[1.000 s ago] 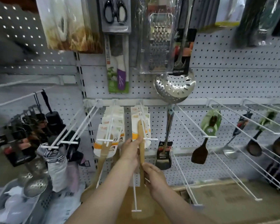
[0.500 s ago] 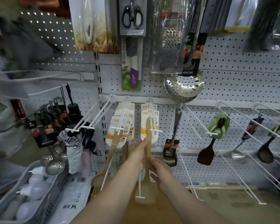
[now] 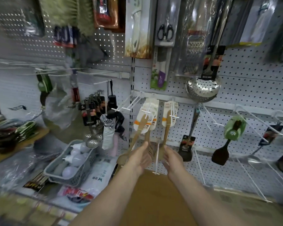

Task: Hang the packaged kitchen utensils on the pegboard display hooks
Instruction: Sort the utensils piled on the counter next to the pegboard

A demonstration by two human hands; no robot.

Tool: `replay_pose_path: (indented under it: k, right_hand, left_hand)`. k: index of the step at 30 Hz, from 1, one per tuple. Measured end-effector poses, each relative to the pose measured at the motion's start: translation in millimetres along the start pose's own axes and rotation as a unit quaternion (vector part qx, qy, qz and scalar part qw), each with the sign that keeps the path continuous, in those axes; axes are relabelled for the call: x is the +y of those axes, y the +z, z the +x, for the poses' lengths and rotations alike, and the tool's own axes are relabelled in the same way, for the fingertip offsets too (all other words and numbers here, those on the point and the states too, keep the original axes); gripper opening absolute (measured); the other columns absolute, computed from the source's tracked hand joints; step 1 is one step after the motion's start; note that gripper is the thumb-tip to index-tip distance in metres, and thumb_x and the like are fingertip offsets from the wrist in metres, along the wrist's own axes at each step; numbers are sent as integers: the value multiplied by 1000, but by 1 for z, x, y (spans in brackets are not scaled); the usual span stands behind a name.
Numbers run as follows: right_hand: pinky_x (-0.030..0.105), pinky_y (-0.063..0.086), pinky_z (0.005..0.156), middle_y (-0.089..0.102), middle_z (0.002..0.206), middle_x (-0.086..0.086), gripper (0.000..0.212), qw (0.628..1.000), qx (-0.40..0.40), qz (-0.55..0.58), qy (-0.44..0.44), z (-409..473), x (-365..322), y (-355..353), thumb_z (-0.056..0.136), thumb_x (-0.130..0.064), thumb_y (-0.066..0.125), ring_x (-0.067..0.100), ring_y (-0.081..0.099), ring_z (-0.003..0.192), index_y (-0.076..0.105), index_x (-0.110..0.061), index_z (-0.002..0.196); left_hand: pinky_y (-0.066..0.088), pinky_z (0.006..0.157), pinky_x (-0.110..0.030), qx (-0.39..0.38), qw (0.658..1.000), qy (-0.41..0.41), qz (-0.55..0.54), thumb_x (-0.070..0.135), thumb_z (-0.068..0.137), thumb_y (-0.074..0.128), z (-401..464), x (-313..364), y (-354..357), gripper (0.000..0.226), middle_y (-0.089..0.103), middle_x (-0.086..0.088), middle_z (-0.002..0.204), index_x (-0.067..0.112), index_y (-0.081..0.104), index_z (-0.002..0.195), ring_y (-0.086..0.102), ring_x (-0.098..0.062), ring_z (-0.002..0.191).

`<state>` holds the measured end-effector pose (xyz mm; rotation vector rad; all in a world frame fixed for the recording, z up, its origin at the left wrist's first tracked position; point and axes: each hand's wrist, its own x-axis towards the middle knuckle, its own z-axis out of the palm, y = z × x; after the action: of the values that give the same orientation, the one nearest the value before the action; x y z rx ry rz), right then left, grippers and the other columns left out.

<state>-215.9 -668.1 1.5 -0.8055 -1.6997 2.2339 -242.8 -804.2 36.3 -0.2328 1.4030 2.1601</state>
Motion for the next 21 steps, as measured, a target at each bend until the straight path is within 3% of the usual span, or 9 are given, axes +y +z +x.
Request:
replay_pose_path:
  k: [1,3,6,7,9,11,15,19,21]
  right_hand:
    - [37,48,102,65,117,-2,5,1000,-5,4,0,-5,1,8,96,-30,69,17,59,113,64,-31,96]
    - [36,49,99,67,120,-3,9,1000,-25,-2,-5,-16,4,28,94,-34,71,16,60,113,67,-30,101]
    - [35,48,98,65,125,-2,13,999,-49,-12,-16,-28,13,64,92,-37,72,17,59,116,67,-30,102]
    - [35,47,98,64,125,-2,11,998,-57,-18,-13,-32,15,78,93,-37,71,18,59,115,65,-31,100]
    - [38,48,100,65,122,0,8,996,-78,-34,-5,-39,21,113,95,-37,69,21,65,105,63,-33,99]
    - [44,50,104,66,119,3,5,994,-101,-47,11,-46,30,153,98,-36,65,27,69,104,62,-33,100]
    - [28,55,74,61,95,-5,28,988,-142,-54,24,-65,59,253,100,-36,63,6,62,81,53,-29,125]
    - [28,50,71,64,114,-2,23,980,-182,-50,65,-97,93,361,100,-36,63,14,62,100,63,-19,116]
    - [33,53,85,61,119,1,27,976,-201,-48,69,-112,110,415,99,-36,65,17,58,108,60,-18,119]
  left_hand:
    - [51,89,-33,12,1000,5,-4,36,90,71,-5,2,-9,22,64,2,72,17,61,93,56,-17,83]
    - [49,104,-40,32,999,25,-21,30,94,69,-12,10,-30,15,65,-3,103,23,62,106,58,-21,104]
    - [54,87,-34,34,996,51,-68,34,86,74,-24,26,-65,61,54,-6,144,34,51,143,61,-18,109]
    - [53,88,-33,36,995,51,-75,35,89,71,-29,32,-78,61,50,-6,148,30,49,146,59,-20,117]
    - [47,102,-34,63,993,53,-80,34,96,65,-32,43,-112,42,47,-6,149,18,56,134,46,-24,137]
    - [45,103,-35,84,991,64,-83,32,97,65,-33,55,-152,46,43,-10,154,11,54,137,40,-26,143]
    - [40,106,-35,121,984,83,-101,30,99,63,-44,87,-243,57,42,-12,155,5,46,147,35,-31,146]
    - [41,95,-32,180,973,82,-116,38,96,65,-64,127,-347,47,43,-9,155,11,56,134,39,-23,144]
    - [41,97,-32,205,965,93,-134,34,96,67,-77,149,-395,41,45,-11,153,14,56,130,41,-24,143]
